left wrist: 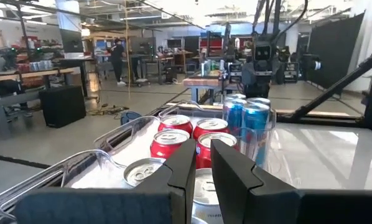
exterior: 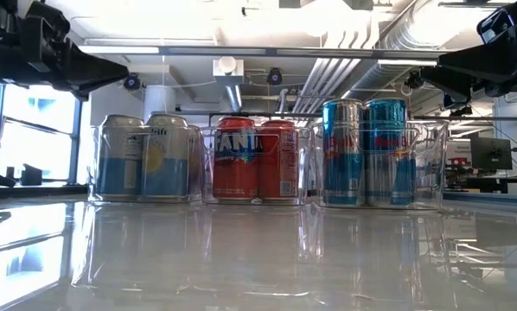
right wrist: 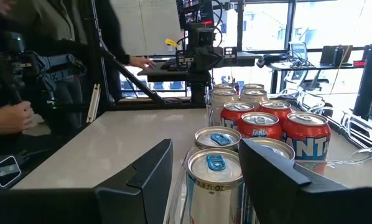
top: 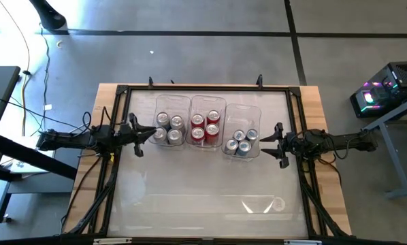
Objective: Sort soda cans
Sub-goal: Return to Home Position
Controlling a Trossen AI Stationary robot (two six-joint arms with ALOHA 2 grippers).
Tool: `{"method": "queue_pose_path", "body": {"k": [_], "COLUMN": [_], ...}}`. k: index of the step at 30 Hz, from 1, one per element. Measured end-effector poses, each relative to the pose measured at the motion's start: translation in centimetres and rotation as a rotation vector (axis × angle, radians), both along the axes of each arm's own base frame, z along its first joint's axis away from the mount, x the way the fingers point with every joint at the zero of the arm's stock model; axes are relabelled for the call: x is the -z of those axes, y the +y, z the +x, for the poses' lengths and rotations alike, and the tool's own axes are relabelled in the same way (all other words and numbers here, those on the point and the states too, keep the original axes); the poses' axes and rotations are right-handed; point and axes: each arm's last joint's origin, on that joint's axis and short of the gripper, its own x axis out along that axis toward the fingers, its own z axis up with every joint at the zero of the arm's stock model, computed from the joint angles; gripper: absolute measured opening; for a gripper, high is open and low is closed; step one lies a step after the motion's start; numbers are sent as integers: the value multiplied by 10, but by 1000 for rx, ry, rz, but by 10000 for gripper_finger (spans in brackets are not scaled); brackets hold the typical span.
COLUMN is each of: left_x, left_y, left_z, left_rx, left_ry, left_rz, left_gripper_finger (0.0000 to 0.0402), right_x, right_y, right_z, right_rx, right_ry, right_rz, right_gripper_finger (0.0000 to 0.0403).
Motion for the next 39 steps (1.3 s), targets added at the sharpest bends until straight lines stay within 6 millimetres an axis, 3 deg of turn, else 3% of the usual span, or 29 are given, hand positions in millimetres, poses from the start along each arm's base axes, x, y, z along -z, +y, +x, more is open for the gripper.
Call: {"method": "queue_pose_path", "body": {"k": [12,23,39], "left_x": [0,0,0], "left_y": [0,-12,-13], "left_z": [1,0,0], "left_rx": [8,121,135], "left_ry": [-21,-15,-6], "left_rz": [-73,-58,-24], "left_gripper_finger": [44,44,44], "right_x": [0,0,0], "right_y": [0,0,0], "right_z": [0,0,0], "right_rx": [0,0,0], "right_ry": [0,0,0], "right_rz": [0,0,0], "right_gripper_finger": [179,179,179]}}
